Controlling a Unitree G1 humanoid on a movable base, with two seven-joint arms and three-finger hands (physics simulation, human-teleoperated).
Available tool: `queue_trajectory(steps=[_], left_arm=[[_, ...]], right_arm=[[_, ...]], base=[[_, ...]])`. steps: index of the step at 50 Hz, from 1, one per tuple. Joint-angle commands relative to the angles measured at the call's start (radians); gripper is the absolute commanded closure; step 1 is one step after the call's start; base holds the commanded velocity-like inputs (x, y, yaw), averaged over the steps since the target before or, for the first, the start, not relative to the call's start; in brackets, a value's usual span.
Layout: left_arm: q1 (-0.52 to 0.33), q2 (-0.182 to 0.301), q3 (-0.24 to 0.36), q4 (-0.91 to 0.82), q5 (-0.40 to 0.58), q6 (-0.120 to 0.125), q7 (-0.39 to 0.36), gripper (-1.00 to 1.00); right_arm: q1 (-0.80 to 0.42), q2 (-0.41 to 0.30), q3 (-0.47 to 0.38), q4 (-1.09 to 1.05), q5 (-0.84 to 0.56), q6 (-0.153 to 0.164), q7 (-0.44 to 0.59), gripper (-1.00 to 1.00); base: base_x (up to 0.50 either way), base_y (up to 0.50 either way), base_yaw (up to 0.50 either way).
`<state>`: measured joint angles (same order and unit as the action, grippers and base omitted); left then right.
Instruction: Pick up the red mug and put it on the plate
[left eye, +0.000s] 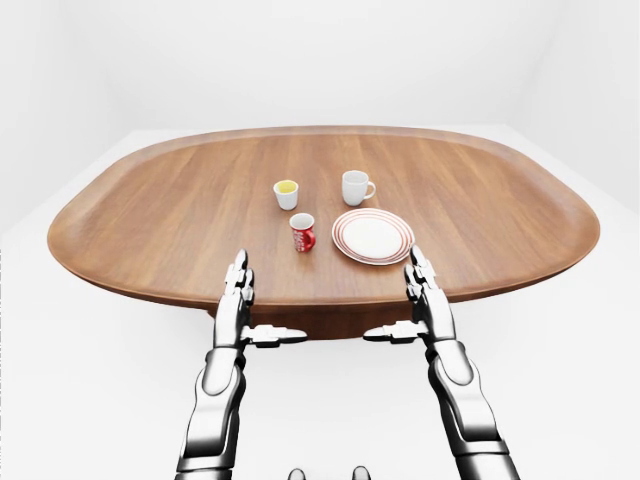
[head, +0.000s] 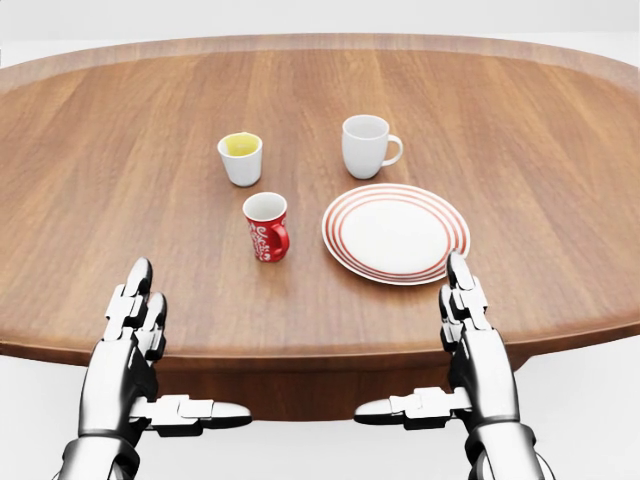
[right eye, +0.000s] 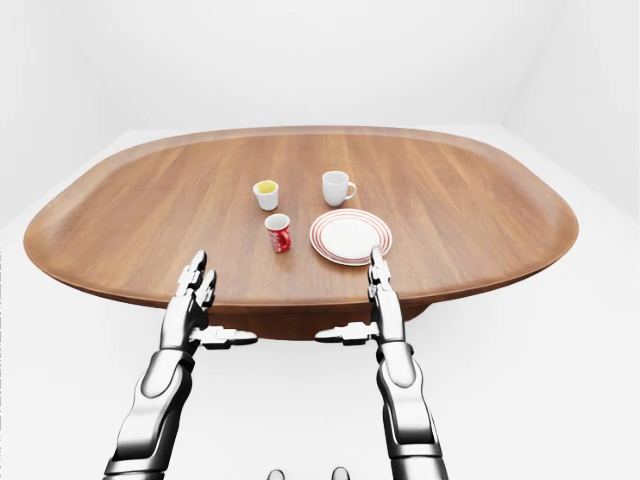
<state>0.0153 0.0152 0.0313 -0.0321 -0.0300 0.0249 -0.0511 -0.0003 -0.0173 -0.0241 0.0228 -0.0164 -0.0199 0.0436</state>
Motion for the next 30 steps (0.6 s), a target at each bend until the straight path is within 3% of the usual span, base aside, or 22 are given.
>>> queue_trajectory(steps=[1, 7, 11, 14, 15, 16, 18, 21, 23, 30], left_arm=[[0.005, -0.001, -0.002, -0.01, -0.007, 0.01, -0.009, -1.0], [-0.011, 0.0, 0.002, 0.023, -0.007, -0.002, -0.007, -1.0], [-0.03, -0.001, -0.002, 0.054, -0.003, -0.011, -0.004, -1.0], [-0.097, 0.008, 0.018, 0.159, -0.014, -0.03, 0.004, -1.0], [-0.1, 0.009, 0.018, 0.164, -0.015, -0.032, 0.004, -1.0], [-0.144, 0.017, 0.031, 0.229, -0.018, -0.042, 0.012, -1.0], [-0.182, 0.028, 0.037, 0.278, -0.017, -0.046, 0.02, -1.0], [-0.228, 0.047, 0.047, 0.307, -0.014, -0.028, 0.033, -1.0], [-0.251, 0.058, 0.056, 0.298, -0.027, 0.01, 0.026, -1.0], [-0.331, 0.086, 0.071, 0.339, -0.022, 0.051, 0.048, -1.0]], right_arm=[[0.0, 0.002, -0.003, -0.003, 0.017, -0.007, 0.011, -1.0], [-0.011, -0.001, -0.008, 0.012, 0.02, -0.007, 0.006, -1.0], [-0.018, -0.004, -0.012, -0.013, 0.026, 0.024, 0.006, -1.0], [-0.046, -0.012, -0.028, -0.025, 0.043, 0.066, 0.005, -1.0], [-0.047, -0.012, -0.028, -0.026, 0.043, 0.067, 0.005, -1.0], [-0.059, -0.016, -0.034, -0.058, 0.048, 0.107, 0.001, -1.0], [-0.068, -0.02, -0.047, -0.113, 0.071, 0.107, 0.0, -1.0], [-0.092, -0.029, -0.065, -0.132, 0.1, 0.107, 0.004, -1.0], [-0.107, -0.035, -0.069, -0.124, 0.105, 0.107, 0.004, -1.0], [-0.157, -0.074, -0.081, -0.129, 0.071, 0.107, 0.021, -1.0]], base=[[0.0, 0.0, 0.0], [0.0, 0.0, 0.0], [0.0, 0.0, 0.0], [0.0, 0.0, 0.0], [0.0, 0.0, 0.0], [0.0, 0.0, 0.0], [0.0, 0.0, 0.0], [0.0, 0.0, 0.0], [0.0, 0.0, 0.0], [0.0, 0.0, 0.0]])
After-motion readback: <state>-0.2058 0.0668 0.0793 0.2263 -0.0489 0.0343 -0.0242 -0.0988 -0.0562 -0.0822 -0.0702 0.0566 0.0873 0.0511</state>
